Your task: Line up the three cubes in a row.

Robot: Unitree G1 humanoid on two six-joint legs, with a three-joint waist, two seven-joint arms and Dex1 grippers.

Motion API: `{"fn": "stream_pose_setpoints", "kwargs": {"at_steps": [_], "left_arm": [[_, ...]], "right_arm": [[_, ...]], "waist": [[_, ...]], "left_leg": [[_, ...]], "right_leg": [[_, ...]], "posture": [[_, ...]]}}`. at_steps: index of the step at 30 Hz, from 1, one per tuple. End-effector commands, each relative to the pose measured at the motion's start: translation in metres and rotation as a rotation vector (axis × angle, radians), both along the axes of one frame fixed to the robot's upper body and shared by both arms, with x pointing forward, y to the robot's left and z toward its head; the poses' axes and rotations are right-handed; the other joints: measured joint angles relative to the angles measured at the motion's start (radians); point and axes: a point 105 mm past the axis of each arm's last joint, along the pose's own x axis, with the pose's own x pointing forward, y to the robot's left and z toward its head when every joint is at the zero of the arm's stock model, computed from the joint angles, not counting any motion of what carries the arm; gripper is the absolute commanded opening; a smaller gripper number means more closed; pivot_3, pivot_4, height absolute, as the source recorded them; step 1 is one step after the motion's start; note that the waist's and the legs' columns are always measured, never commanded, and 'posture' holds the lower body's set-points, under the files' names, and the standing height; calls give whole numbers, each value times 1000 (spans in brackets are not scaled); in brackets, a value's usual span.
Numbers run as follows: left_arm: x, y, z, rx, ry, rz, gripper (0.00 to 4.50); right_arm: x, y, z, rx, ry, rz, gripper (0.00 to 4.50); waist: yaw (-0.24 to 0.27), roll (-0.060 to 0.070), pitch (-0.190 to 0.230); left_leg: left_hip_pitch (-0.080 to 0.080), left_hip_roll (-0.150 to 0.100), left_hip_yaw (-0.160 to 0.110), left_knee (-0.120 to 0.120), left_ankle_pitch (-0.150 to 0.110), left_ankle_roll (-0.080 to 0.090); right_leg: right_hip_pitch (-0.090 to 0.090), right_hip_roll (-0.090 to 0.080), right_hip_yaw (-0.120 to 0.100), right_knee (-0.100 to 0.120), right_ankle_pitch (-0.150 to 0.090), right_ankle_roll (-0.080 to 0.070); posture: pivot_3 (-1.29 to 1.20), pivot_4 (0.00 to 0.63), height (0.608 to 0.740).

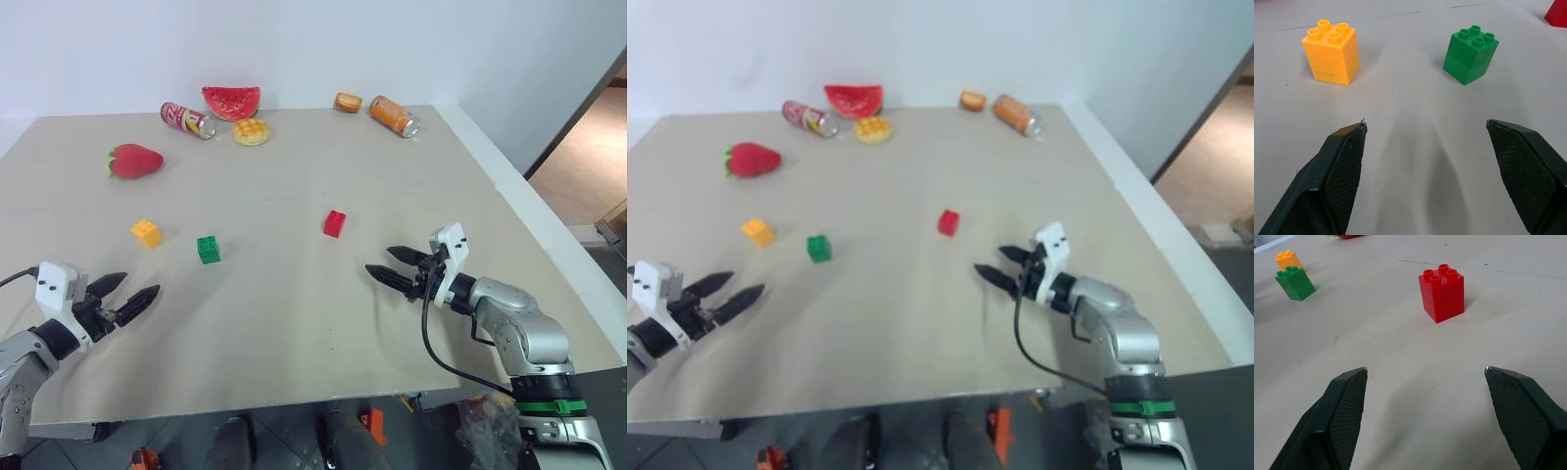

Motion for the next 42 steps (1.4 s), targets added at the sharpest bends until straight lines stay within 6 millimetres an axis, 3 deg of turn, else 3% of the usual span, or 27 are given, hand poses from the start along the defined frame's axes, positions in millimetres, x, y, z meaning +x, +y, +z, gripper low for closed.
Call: {"fn": "stream_pose_setpoints", "kwargs": {"at_steps": [1,4,10,16,22,33,42], "left_arm": [[-12,-6,4,8,3,-70,4042],[-26,-14,0,-19,55,-156,4042],[-31,-21,-1,66,41,-223,4042],[-19,-50,27,89,-121,-349,4042],[-23,-79,33,124,-191,-482,4042],[-29,-89,35,76,-193,-516,4042],[-30,-96,38,59,-197,-504,4042]], "right_arm": [[7,1,11,-32,-66,-9,3973],[20,-1,8,-87,-84,-40,3973],[33,0,7,-130,-108,-34,3973],[48,17,3,-161,-121,44,3973],[70,31,7,-171,-133,83,3973],[91,64,29,-135,-181,155,3973],[94,76,29,-137,-183,183,3973]], "waist": [[-2,0,0],[-7,0,0],[1,0,0],[0,0,0],[-5,0,0],[-5,0,0],[-5,0,0]], "left_leg": [[0,0,0,0,0,0],[1,1,2,0,-1,0],[1,1,1,0,0,0],[0,1,2,1,0,0],[0,1,3,1,0,0],[0,2,2,1,0,0],[1,2,1,1,0,0]], "right_leg": [[0,0,0,0,0,0],[-1,0,1,0,0,0],[0,0,0,1,0,-1],[0,0,0,1,1,0],[0,0,1,1,1,1],[0,3,3,1,2,1],[0,3,3,2,2,2]], "posture": [[0,150,740],[0,150,740],[0,150,740],[0,150,740],[0,150,740],[0,150,740],[0,150,740]]}}
